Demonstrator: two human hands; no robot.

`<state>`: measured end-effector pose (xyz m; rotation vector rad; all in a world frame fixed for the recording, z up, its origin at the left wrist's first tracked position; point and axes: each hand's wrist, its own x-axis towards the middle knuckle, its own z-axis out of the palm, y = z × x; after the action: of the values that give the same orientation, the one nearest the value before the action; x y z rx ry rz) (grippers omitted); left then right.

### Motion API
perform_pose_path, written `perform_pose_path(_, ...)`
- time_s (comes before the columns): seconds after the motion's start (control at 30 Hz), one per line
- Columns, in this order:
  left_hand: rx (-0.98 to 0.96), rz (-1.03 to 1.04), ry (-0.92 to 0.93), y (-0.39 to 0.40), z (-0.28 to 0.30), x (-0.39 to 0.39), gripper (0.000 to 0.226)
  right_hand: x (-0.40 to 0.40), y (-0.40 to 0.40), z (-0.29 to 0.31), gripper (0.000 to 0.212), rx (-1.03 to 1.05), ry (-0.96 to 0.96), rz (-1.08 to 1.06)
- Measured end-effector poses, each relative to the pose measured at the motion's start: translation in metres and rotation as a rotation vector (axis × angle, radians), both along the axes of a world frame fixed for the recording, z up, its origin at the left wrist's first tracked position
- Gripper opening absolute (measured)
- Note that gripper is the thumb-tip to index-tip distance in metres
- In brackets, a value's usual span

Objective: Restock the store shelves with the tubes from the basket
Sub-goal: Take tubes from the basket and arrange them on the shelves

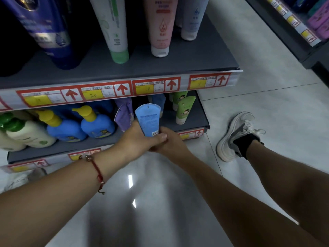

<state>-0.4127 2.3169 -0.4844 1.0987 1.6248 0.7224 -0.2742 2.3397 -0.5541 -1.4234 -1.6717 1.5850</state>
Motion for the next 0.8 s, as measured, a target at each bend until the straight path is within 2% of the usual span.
perform_pose_path(0.07, -0.003, -0.013, 0.039, -0.001, -0.001, -0.006, 0.046, -0.003, 0.003, 0.007, 0.047, -0.029, 0.005, 0.078)
perform_pose_path(0.2, -0.055, 0.013, 0.059, -0.002, 0.002, -0.025, 0.036, 0.01, 0.03, 0.014, 0.044, -0.349, 0.075, 0.259)
perform_pose_path(0.27, -0.092, 0.014, 0.052, -0.005, 0.004, -0.026, 0.031, 0.005, 0.043, 0.003, 0.046, -0.298, -0.023, 0.06)
perform_pose_path(0.33, -0.145, -0.013, 0.047, -0.009, 0.004, -0.026, 0.026, -0.007, 0.048, -0.016, 0.044, -0.121, -0.188, -0.277)
perform_pose_path(0.4, -0.177, -0.04, 0.02, -0.011, 0.002, -0.027, 0.025, -0.022, 0.047, -0.033, 0.052, -0.018, -0.266, -0.48)
perform_pose_path(0.5, -0.189, -0.044, -0.016, -0.012, 0.004, -0.029, 0.02, -0.044, 0.051, -0.048, 0.065, 0.044, -0.229, -0.487)
perform_pose_path(0.57, -0.187, -0.051, -0.033, -0.011, 0.005, -0.03, 0.019, -0.057, 0.058, -0.052, 0.065, 0.033, -0.103, -0.5)
perform_pose_path(0.63, -0.186, -0.067, -0.042, -0.01, 0.008, -0.033, 0.019, -0.063, 0.067, -0.054, 0.055, 0.074, -0.031, -0.519)
perform_pose_path(0.8, -0.183, -0.059, -0.049, -0.009, 0.009, -0.043, 0.022, -0.073, 0.087, -0.065, 0.022, 0.132, -0.196, -0.612)
